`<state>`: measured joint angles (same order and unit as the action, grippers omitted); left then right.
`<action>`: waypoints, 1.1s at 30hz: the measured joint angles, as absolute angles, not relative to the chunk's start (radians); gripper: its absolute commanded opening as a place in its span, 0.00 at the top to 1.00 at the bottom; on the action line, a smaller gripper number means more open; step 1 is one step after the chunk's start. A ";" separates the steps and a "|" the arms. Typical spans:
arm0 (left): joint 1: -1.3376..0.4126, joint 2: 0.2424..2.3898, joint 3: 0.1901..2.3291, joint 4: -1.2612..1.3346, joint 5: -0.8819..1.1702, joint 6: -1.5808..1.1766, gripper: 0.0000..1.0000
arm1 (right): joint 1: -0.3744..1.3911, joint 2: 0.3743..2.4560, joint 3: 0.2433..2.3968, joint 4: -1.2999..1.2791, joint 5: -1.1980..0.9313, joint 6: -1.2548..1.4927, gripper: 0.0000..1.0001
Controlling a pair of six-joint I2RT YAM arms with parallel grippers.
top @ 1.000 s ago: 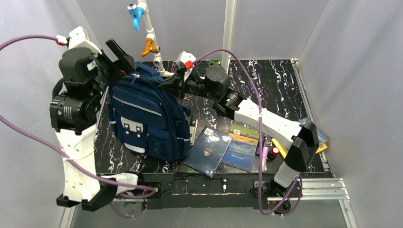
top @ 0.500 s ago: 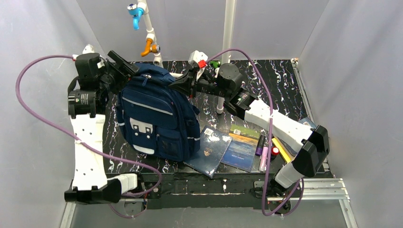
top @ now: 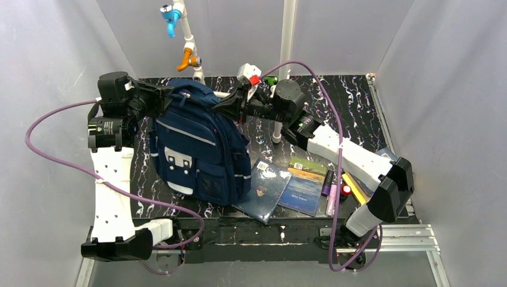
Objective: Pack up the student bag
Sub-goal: Pick up the student bag at the center of the board.
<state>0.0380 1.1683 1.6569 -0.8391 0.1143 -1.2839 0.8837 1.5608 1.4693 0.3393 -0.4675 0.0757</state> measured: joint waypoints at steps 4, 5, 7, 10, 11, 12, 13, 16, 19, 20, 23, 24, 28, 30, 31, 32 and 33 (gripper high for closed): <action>0.038 1.172 1.610 -0.799 0.147 -1.336 0.74 | 0.884 1.561 1.469 0.337 -0.467 0.074 0.99; 0.038 1.171 1.597 -0.790 0.153 -1.345 0.69 | 0.884 1.561 1.469 0.335 -0.467 0.073 0.99; 0.039 1.163 1.564 -0.762 0.168 -1.373 0.62 | 0.884 1.561 1.469 0.329 -0.467 0.067 0.99; 0.044 1.135 1.516 -0.730 0.184 -1.430 0.61 | 0.884 1.561 1.470 0.321 -0.467 0.053 0.99; 0.045 1.126 1.507 -0.727 0.189 -1.449 0.61 | 0.884 1.561 1.470 0.320 -0.467 0.051 0.99; 0.045 1.115 1.497 -0.722 0.198 -1.471 0.62 | 0.884 1.561 1.470 0.319 -0.467 0.048 0.99; 0.045 1.110 1.493 -0.722 0.206 -1.488 0.64 | 0.884 1.561 1.471 0.317 -0.467 0.046 0.99; 0.045 1.105 1.491 -0.725 0.258 -1.547 0.77 | 0.885 1.561 1.477 0.310 -0.467 0.044 0.99; 0.045 1.121 1.491 -0.731 0.303 -1.579 1.00 | 0.888 1.561 1.478 0.309 -0.467 0.043 0.99; 0.045 1.128 1.491 -0.733 0.311 -1.589 1.00 | 0.889 1.561 1.478 0.308 -0.467 0.041 0.99; 0.045 1.142 1.491 -0.734 0.322 -1.592 1.00 | 0.890 1.561 1.478 0.300 -0.445 0.041 0.84; 0.045 1.142 1.491 -0.734 0.315 -1.588 1.00 | 0.892 1.560 1.478 0.296 -0.430 0.044 0.73; 0.045 1.101 1.450 -0.686 0.281 -1.556 1.00 | 0.916 1.536 1.475 0.239 -0.240 0.157 0.42; 0.044 1.061 1.410 -0.651 0.277 -1.544 1.00 | 0.929 1.507 1.465 0.204 -0.132 0.250 0.34; 0.044 1.048 1.401 -0.644 0.276 -1.540 1.00 | 0.942 1.487 1.463 0.177 -0.075 0.316 0.31; 0.044 1.034 1.394 -0.637 0.276 -1.532 1.00 | 0.954 1.461 1.463 0.138 -0.011 0.392 0.28; 0.044 1.024 1.394 -0.632 0.276 -1.524 1.00 | 0.963 1.439 1.463 0.109 0.039 0.458 0.26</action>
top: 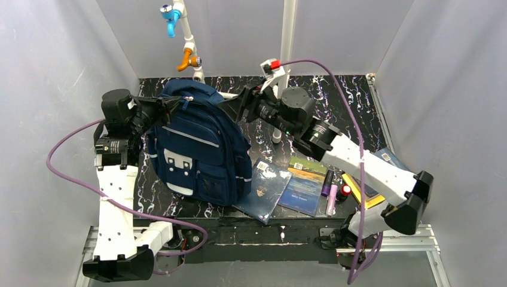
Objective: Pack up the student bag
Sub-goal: Pick up the student bag at the center of the board, then unzip the student bag at the center of the board.
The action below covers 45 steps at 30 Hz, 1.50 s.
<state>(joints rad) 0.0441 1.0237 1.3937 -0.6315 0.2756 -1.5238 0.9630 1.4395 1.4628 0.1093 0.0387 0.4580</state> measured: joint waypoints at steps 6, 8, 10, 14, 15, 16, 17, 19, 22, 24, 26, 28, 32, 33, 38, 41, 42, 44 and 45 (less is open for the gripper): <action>0.044 1.005 1.394 -0.628 0.276 -1.491 1.00 | 1.046 1.344 1.463 -0.018 0.251 0.656 0.12; 0.044 1.005 1.394 -0.628 0.274 -1.487 1.00 | 1.085 1.333 1.470 -0.038 0.295 0.681 0.11; 0.044 1.005 1.394 -0.628 0.272 -1.481 1.00 | 1.135 1.335 1.485 -0.049 0.330 0.698 0.13; 0.044 1.005 1.396 -0.629 0.270 -1.469 1.00 | 1.246 1.371 1.518 -0.024 0.356 0.714 0.22; 0.044 1.004 1.396 -0.629 0.270 -1.468 1.00 | 1.267 1.391 1.531 -0.010 0.358 0.717 0.24; 0.044 1.003 1.396 -0.628 0.270 -1.467 1.00 | 1.282 1.412 1.541 0.005 0.360 0.722 0.26; 0.044 1.002 1.396 -0.629 0.270 -1.467 1.00 | 1.293 1.438 1.551 0.021 0.362 0.723 0.26; 0.044 0.999 1.396 -0.629 0.271 -1.467 1.00 | 1.297 1.486 1.563 0.053 0.373 0.723 0.28; 0.044 0.986 1.390 -0.630 0.274 -1.467 1.00 | 1.295 1.556 1.568 0.092 0.416 0.698 0.28; 0.044 0.979 1.388 -0.635 0.277 -1.467 1.00 | 1.292 1.593 1.574 0.113 0.442 0.668 0.28; 0.044 0.972 1.389 -0.646 0.272 -1.467 1.00 | 1.291 1.630 1.602 0.134 0.459 0.623 0.29; 0.044 0.966 1.395 -0.672 0.258 -1.464 1.00 | 1.291 1.652 1.626 0.147 0.468 0.586 0.29; 0.044 0.952 1.436 -0.731 0.225 -1.435 1.00 | 1.293 1.659 1.644 0.188 0.470 0.516 0.28; 0.044 0.947 1.442 -0.743 0.218 -1.431 1.00 | 1.293 1.659 1.644 0.199 0.469 0.505 0.27; 0.044 0.937 1.461 -0.785 0.193 -1.414 1.00 | 1.297 1.659 1.644 0.229 0.457 0.443 0.24; 0.044 0.937 1.464 -0.788 0.199 -1.411 1.00 | 1.297 1.659 1.644 0.247 0.460 0.403 0.28; 0.044 0.937 1.464 -0.789 0.200 -1.412 1.00 | 1.297 1.659 1.644 0.253 0.462 0.391 0.30; 0.044 0.937 1.464 -0.790 0.202 -1.414 1.00 | 1.297 1.659 1.644 0.263 0.462 0.372 0.34; 0.044 0.937 1.464 -0.790 0.202 -1.413 1.00 | 1.297 1.659 1.644 0.266 0.463 0.363 0.35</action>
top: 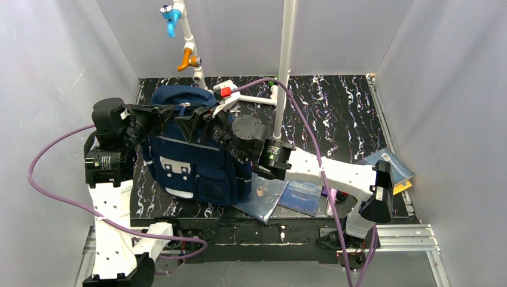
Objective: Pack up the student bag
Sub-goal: Unzip the student bag at the center of the board.
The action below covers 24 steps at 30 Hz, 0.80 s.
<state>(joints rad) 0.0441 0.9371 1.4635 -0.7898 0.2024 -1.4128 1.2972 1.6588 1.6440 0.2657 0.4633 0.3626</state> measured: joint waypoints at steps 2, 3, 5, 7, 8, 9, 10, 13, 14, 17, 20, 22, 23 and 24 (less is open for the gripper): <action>0.044 0.937 1.464 -0.790 0.209 -1.413 1.00 | 1.297 1.660 1.644 0.269 0.471 0.350 0.41; 0.044 0.937 1.464 -0.789 0.215 -1.413 1.00 | 1.297 1.661 1.644 0.273 0.475 0.340 0.45; 0.045 0.938 1.462 -0.786 0.223 -1.415 1.00 | 1.297 1.665 1.644 0.288 0.476 0.326 0.55; 0.045 0.935 1.448 -0.770 0.251 -1.424 1.00 | 1.296 1.675 1.645 0.308 0.476 0.309 0.59; 0.045 0.934 1.439 -0.764 0.262 -1.430 1.00 | 1.296 1.683 1.647 0.317 0.476 0.304 0.59; 0.045 0.934 1.433 -0.756 0.272 -1.433 1.00 | 1.295 1.692 1.649 0.325 0.476 0.300 0.59; 0.045 0.934 1.430 -0.752 0.278 -1.436 1.00 | 1.295 1.700 1.650 0.327 0.476 0.297 0.58; 0.045 0.934 1.426 -0.743 0.285 -1.438 1.00 | 1.296 1.722 1.652 0.341 0.481 0.287 0.73; 0.045 0.934 1.426 -0.741 0.286 -1.438 1.00 | 1.296 1.726 1.652 0.344 0.485 0.284 0.81; 0.045 0.933 1.423 -0.738 0.293 -1.440 1.00 | 1.295 1.728 1.652 0.342 0.511 0.283 0.92; 0.045 0.932 1.422 -0.733 0.297 -1.440 1.00 | 1.295 1.728 1.650 0.333 0.535 0.291 0.99; 0.045 0.932 1.422 -0.735 0.292 -1.435 1.00 | 1.296 1.719 1.629 0.338 0.540 0.302 0.99; 0.044 0.933 1.422 -0.740 0.288 -1.430 1.00 | 1.296 1.708 1.612 0.339 0.538 0.310 0.99; 0.044 0.933 1.423 -0.745 0.284 -1.422 1.00 | 1.296 1.697 1.595 0.340 0.534 0.316 0.99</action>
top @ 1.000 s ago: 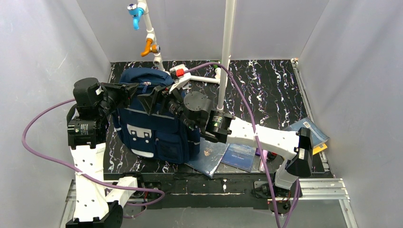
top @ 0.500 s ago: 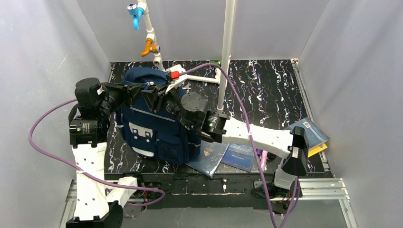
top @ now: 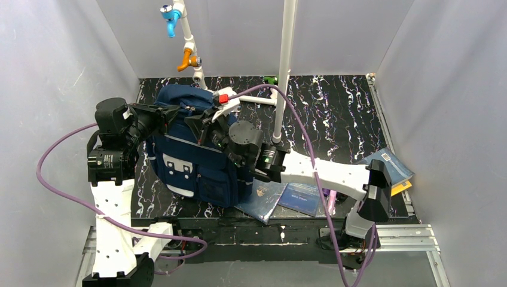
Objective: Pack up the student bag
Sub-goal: Unzip the student bag at the center of the board.
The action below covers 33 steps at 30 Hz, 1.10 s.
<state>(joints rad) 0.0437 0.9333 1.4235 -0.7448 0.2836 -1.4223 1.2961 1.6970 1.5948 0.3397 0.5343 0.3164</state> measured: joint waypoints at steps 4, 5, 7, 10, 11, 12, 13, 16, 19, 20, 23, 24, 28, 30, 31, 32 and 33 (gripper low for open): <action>0.040 0.945 1.453 -0.770 0.251 -1.386 1.00 | 1.295 1.625 1.540 0.297 0.505 0.376 0.99; 0.038 0.948 1.460 -0.773 0.240 -1.372 1.00 | 1.295 1.600 1.531 0.274 0.490 0.401 0.99; 0.035 0.952 1.473 -0.781 0.218 -1.347 1.00 | 1.293 1.545 1.503 0.238 0.464 0.446 0.99; 0.031 0.959 1.490 -0.788 0.190 -1.302 1.00 | 1.286 1.444 1.438 0.199 0.428 0.523 0.99; 0.026 0.960 1.498 -0.793 0.192 -1.285 1.00 | 1.283 1.407 1.415 0.182 0.413 0.546 0.99; 0.019 0.961 1.504 -0.799 0.198 -1.272 1.00 | 1.280 1.385 1.401 0.173 0.404 0.557 0.99; 0.009 0.961 1.512 -0.805 0.202 -1.258 1.00 | 1.278 1.363 1.384 0.159 0.392 0.574 0.99; 0.003 0.960 1.536 -0.828 0.199 -1.223 1.00 | 1.278 1.291 1.319 0.131 0.366 0.593 0.99; -0.007 0.958 1.546 -0.843 0.237 -1.202 1.00 | 1.279 1.211 1.240 0.122 0.351 0.567 0.99; -0.010 0.957 1.546 -0.844 0.251 -1.196 1.00 | 1.279 1.188 1.217 0.120 0.347 0.544 0.96; -0.014 0.951 1.543 -0.842 0.275 -1.180 1.00 | 1.279 1.160 1.202 0.086 0.346 0.464 0.90; -0.014 0.947 1.535 -0.837 0.280 -1.178 1.00 | 1.279 1.161 1.211 0.064 0.345 0.434 0.83; 0.001 0.936 1.505 -0.801 0.240 -1.176 1.00 | 1.283 1.197 1.308 -0.098 0.360 0.308 0.45; 0.030 0.941 1.494 -0.781 0.185 -1.175 1.00 | 1.283 1.208 1.360 -0.210 0.363 0.237 0.39; 0.035 0.947 1.490 -0.770 0.168 -1.175 1.00 | 1.283 1.219 1.395 -0.262 0.362 0.202 0.37; 0.037 0.952 1.485 -0.759 0.153 -1.175 1.00 | 1.283 1.233 1.430 -0.302 0.362 0.172 0.36; 0.037 0.957 1.482 -0.754 0.142 -1.175 1.00 | 1.283 1.249 1.469 -0.338 0.363 0.142 0.35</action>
